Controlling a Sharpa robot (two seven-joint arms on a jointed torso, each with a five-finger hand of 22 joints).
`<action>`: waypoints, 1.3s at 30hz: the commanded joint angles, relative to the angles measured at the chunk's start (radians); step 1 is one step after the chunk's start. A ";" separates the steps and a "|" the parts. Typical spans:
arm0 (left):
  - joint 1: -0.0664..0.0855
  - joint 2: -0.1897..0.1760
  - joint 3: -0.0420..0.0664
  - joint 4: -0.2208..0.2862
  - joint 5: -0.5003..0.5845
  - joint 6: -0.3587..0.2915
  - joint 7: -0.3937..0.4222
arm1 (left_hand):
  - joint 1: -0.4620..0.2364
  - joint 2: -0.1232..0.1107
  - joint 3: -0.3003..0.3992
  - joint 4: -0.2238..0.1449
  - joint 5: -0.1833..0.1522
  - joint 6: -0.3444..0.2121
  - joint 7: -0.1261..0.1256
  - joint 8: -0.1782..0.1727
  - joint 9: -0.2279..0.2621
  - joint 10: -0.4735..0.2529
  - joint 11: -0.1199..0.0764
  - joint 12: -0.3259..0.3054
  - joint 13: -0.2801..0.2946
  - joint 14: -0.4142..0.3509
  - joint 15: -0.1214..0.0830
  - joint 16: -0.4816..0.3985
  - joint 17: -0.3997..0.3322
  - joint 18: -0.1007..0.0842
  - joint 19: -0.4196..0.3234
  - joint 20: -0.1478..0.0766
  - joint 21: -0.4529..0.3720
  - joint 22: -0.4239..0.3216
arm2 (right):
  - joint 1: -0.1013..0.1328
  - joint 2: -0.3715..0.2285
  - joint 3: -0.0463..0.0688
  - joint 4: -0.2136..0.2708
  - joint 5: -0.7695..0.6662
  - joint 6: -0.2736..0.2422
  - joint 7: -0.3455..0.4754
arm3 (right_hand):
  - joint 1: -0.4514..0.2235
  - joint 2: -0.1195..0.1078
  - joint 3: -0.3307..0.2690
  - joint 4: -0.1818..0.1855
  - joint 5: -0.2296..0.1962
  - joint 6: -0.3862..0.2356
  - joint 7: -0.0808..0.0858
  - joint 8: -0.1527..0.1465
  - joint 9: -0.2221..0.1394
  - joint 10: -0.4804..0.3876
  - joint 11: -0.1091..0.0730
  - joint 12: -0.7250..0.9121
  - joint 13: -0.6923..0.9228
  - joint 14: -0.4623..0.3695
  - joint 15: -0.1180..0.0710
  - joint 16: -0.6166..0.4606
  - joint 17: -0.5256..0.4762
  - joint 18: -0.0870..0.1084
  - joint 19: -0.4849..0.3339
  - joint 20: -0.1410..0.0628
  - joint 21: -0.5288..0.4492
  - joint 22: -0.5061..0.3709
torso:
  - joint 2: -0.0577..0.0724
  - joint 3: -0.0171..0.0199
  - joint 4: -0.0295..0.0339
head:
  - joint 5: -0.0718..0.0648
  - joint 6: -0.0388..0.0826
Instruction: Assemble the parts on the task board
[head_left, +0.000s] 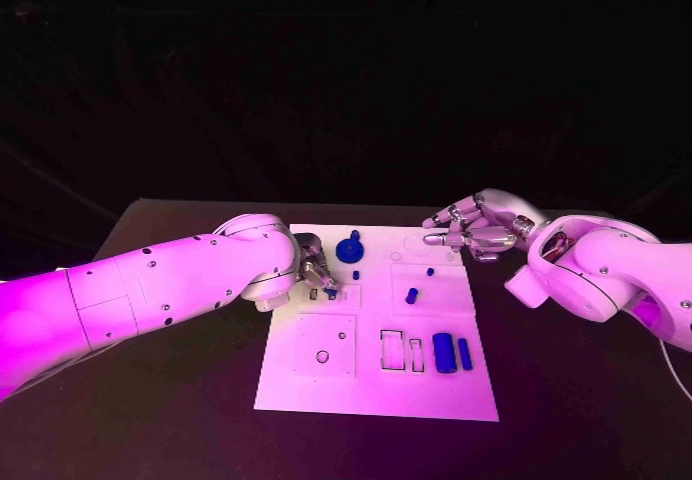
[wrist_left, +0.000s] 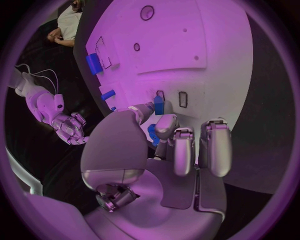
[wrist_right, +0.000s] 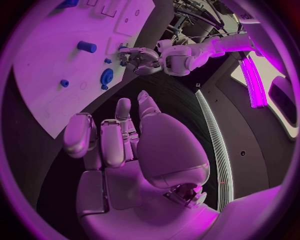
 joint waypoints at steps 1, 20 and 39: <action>-0.005 -0.001 -0.003 -0.002 -0.028 0.048 -0.017 | 0.003 0.011 0.132 -0.130 -0.002 0.003 -0.008 0.005 0.001 -0.004 -0.006 -0.009 -0.004 0.105 0.001 0.002 0.263 -0.017 0.051 0.006 0.004 0.151 | -0.001 -0.001 0.000 0.003 0.014 0.006 0.015 | 0.009 -0.001 -0.005 -0.002 0.003 0.002 0.005 0.007 0.001 -0.008 -0.002 -0.006 -0.003 0.025 0.002 -0.006 -0.002 0.009 -0.005 0.000 -0.007 -0.002 | 0.000 -0.0004 -0.0002 | 0.003 -0.004; -0.010 0.004 -0.003 -0.012 -0.047 0.115 -0.025 | -0.024 -0.004 0.119 -0.152 -0.007 0.020 -0.016 0.011 -0.007 0.004 -0.013 -0.029 -0.031 0.105 -0.006 0.002 0.263 -0.020 0.056 0.001 0.011 0.162 | -0.001 -0.008 -0.001 0.005 -0.002 -0.007 0.010 | 0.016 0.002 -0.007 -0.005 0.002 0.002 0.006 0.009 0.001 -0.011 -0.002 -0.012 -0.011 0.024 0.002 -0.010 -0.007 0.012 -0.012 0.000 -0.013 -0.013 | -0.001 0.0014 -0.0012 | 0.007 -0.015; -0.012 0.006 -0.005 -0.009 -0.052 0.150 -0.027 | -0.054 0.006 0.089 -0.155 -0.006 0.048 -0.026 0.013 -0.022 0.027 -0.021 -0.012 -0.016 0.105 -0.012 0.002 0.263 -0.022 0.060 -0.005 0.016 0.170 | -0.001 -0.009 -0.001 0.007 -0.003 -0.002 0.009 | 0.014 0.004 -0.009 -0.003 0.002 0.002 0.006 0.011 0.001 -0.011 -0.002 -0.012 -0.013 0.023 0.002 -0.011 -0.008 0.012 -0.011 0.000 -0.014 -0.013 | 0.000 0.0002 -0.0012 | 0.008 -0.018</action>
